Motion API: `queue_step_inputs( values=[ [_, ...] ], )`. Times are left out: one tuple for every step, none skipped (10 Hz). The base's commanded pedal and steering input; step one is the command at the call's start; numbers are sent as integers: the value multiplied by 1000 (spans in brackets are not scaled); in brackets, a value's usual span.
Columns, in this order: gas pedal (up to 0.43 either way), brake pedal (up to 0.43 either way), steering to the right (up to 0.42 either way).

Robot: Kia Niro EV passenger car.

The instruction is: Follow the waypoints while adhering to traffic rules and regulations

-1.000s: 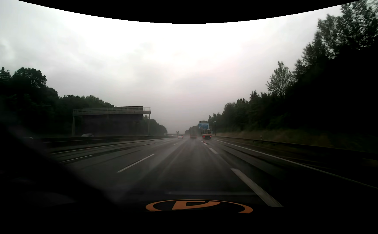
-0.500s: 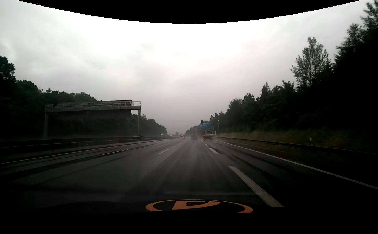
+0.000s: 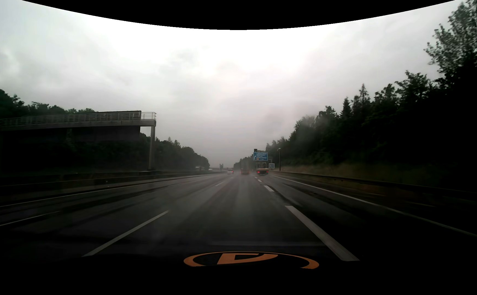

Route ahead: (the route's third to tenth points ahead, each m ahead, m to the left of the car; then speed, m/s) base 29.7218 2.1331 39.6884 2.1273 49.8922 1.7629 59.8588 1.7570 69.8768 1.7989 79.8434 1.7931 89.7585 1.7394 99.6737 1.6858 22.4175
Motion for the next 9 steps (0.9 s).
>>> queue_step_inputs(
  values=[
    [130,0,0],
    [118,0,0],
    [118,0,1],
    [110,0,1],
    [98,0,1],
    [87,0,1],
    [59,0,1],
    [47,0,1],
    [39,0,1]
  ],
)
